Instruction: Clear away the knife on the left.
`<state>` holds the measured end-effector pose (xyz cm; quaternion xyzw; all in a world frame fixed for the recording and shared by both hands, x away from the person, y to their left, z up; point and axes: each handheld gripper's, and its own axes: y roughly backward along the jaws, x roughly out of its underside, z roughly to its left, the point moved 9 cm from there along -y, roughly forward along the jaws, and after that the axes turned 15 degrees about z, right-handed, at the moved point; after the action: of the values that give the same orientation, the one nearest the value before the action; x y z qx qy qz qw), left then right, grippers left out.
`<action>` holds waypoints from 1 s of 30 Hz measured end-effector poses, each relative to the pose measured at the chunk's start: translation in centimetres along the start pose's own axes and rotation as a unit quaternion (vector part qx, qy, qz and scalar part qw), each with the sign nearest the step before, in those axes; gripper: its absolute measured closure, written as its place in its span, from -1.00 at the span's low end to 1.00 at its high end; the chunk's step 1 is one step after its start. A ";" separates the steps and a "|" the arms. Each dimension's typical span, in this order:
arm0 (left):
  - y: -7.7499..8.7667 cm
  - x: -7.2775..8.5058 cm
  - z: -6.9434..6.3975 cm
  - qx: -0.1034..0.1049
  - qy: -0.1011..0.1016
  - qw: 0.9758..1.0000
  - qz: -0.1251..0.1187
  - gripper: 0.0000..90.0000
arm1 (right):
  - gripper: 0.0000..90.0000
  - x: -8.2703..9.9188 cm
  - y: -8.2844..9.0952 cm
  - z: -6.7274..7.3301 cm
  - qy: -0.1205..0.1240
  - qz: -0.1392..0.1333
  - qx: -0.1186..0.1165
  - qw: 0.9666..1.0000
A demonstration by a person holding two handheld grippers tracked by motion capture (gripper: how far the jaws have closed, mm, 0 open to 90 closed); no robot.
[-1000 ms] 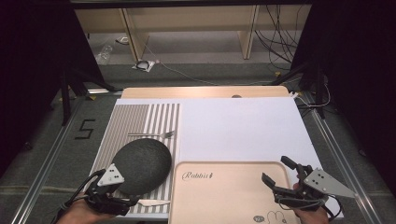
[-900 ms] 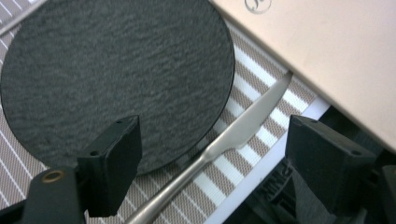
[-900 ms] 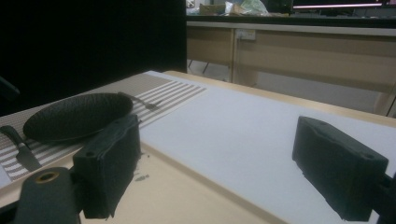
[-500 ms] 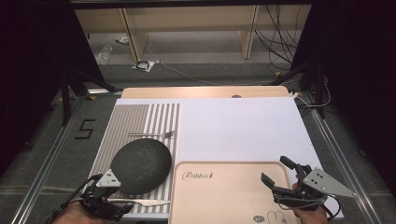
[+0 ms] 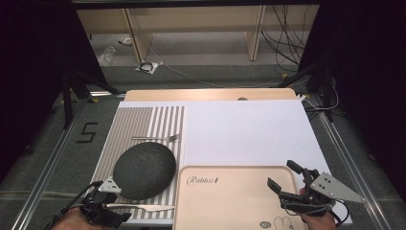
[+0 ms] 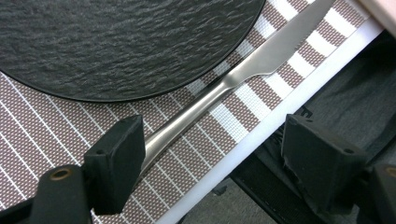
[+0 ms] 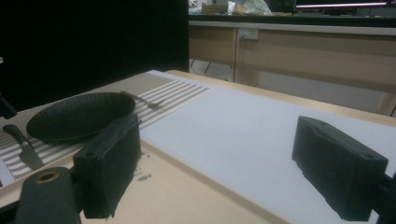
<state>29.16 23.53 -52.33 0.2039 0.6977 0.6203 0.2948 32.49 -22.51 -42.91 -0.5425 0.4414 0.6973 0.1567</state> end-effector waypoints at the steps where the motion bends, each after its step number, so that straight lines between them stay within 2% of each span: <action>1: -0.1 0.0 0.1 0.000 -0.001 1.000 0.002 -0.52 | -0.63 0.0 0.0 0.0 0.000 0.000 0.000 1.000; 10: -0.9 -0.4 0.9 -0.003 -0.005 1.000 0.020 -0.48 | -0.63 0.0 0.1 0.0 0.001 -0.002 -0.001 1.000; 25: -2.2 -0.8 1.4 0.007 -0.012 0.999 0.043 -0.39 | -0.63 0.0 0.0 0.0 0.001 0.000 -0.002 1.000; 30: -2.9 -0.8 1.5 0.015 -0.012 0.998 0.053 -0.36 | -0.63 0.0 0.1 0.0 0.001 0.002 -0.002 1.000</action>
<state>31.01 23.68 -55.10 0.2528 0.6916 0.6216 0.2671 32.45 -22.57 -42.92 -0.5424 0.4410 0.6983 0.1541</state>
